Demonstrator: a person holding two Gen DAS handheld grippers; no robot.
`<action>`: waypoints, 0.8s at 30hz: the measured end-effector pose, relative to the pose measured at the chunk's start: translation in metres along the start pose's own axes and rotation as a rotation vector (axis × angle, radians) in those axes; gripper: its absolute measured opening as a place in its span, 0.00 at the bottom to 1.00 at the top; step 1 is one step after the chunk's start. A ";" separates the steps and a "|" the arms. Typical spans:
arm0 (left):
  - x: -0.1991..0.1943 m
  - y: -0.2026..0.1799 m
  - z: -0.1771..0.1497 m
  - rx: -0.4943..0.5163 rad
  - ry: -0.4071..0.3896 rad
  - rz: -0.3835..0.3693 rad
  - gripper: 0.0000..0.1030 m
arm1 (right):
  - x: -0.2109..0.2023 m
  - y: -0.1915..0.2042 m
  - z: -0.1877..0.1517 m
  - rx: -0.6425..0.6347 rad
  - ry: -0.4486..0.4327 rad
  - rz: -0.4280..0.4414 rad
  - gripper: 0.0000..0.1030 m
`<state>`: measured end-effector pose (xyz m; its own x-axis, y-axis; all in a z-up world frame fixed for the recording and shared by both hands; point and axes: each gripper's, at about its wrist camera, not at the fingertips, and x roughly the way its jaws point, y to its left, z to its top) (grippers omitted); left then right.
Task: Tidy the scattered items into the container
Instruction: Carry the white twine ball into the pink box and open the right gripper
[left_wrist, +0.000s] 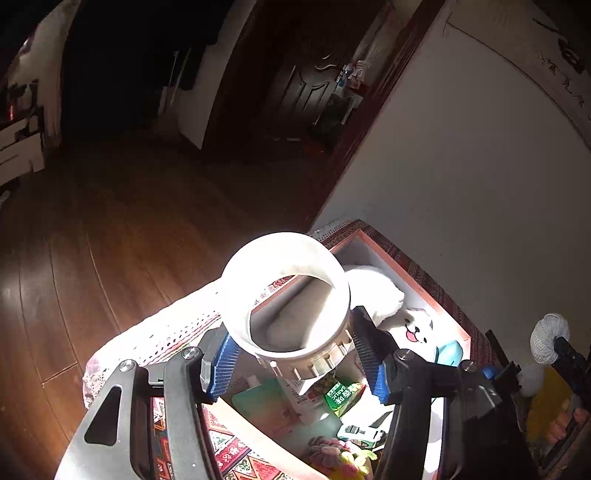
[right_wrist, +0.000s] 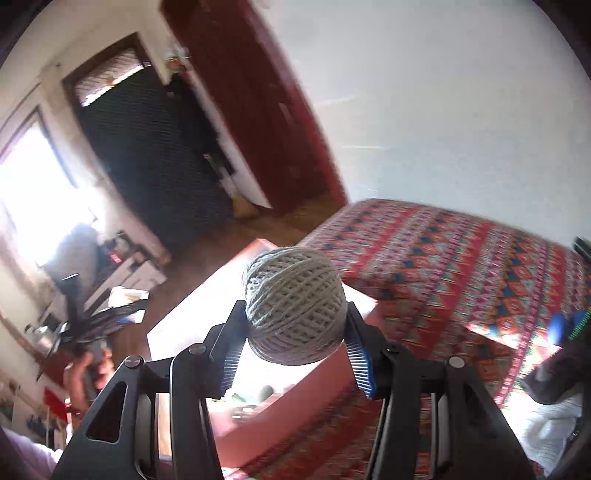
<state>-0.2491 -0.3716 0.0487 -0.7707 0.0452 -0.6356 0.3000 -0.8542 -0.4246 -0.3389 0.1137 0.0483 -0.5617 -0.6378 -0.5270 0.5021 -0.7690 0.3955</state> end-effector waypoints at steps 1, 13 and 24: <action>-0.002 0.006 0.001 -0.020 0.000 -0.009 0.55 | 0.008 0.030 0.002 -0.038 0.000 0.040 0.48; -0.018 0.041 0.014 -0.051 -0.037 -0.024 0.55 | 0.080 0.167 -0.008 -0.153 -0.051 0.089 0.87; 0.001 -0.011 0.007 0.095 0.025 -0.065 0.85 | -0.009 0.080 -0.074 0.142 -0.116 0.117 0.87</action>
<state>-0.2573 -0.3657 0.0569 -0.7719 0.1140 -0.6255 0.1944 -0.8943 -0.4030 -0.2447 0.0615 0.0289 -0.5808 -0.7174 -0.3846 0.4752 -0.6825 0.5553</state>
